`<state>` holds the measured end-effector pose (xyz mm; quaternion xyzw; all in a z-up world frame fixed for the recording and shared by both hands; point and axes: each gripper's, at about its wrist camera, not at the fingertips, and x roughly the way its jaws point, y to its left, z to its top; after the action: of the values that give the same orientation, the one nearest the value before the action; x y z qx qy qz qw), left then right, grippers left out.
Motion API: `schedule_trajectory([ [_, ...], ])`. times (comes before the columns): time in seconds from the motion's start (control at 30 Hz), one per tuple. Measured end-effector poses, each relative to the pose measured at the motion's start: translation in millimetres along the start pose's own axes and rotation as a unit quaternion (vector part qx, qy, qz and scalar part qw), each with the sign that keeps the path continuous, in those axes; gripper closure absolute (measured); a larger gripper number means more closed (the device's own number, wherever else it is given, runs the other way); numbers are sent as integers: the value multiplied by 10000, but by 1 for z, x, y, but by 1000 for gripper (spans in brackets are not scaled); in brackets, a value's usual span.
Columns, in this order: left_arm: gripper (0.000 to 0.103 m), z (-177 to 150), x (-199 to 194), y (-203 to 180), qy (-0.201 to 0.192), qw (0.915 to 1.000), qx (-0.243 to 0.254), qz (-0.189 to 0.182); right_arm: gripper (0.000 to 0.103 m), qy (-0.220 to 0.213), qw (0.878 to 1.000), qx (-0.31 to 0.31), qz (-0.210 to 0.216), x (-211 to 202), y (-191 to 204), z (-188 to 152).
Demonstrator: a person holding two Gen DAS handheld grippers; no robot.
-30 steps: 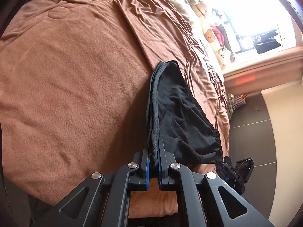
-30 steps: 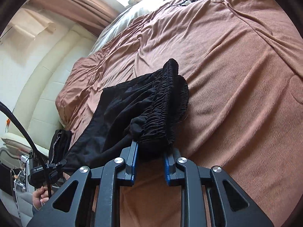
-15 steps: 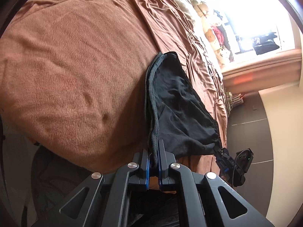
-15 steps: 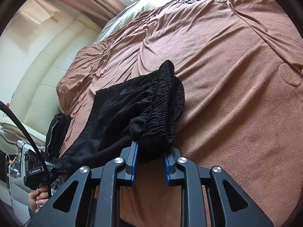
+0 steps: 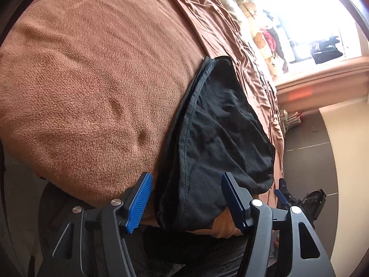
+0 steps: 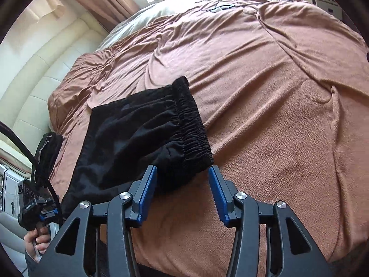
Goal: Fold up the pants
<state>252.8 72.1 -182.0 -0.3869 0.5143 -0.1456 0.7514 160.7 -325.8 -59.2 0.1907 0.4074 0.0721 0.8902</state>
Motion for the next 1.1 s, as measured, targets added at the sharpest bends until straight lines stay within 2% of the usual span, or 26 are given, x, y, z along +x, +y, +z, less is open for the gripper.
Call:
schedule_trajectory([
  [0.13,39,3,7,6,32,9999,-41,-103,58,-115,9991,-361,176,-15,34,-6],
  [0.3,39,8,9,11,23,9994,-134,-323,59,5,9967,-736,345,-5,77,-14],
  [0.47,39,10,13,16,69,9982,-311,-510,64,204,9934,-1045,418,14,104,-24],
  [0.5,39,10,13,16,74,9980,-329,-526,69,242,9928,-1087,441,22,109,-24],
  [0.57,39,9,14,16,98,9978,-349,-560,71,324,9919,-1138,460,35,119,-25],
  [0.7,40,4,13,18,143,9964,-439,-709,79,493,9901,-1261,370,60,129,-30],
  [0.9,40,2,12,18,98,9968,-400,-692,87,879,9862,-1394,152,96,142,-48],
  [1.03,40,2,12,18,56,9967,-416,-691,88,1056,9838,-1448,-22,107,145,-54],
  [1.1,40,3,13,18,40,9967,-422,-689,88,1000,9834,-1510,-121,104,149,-54],
])
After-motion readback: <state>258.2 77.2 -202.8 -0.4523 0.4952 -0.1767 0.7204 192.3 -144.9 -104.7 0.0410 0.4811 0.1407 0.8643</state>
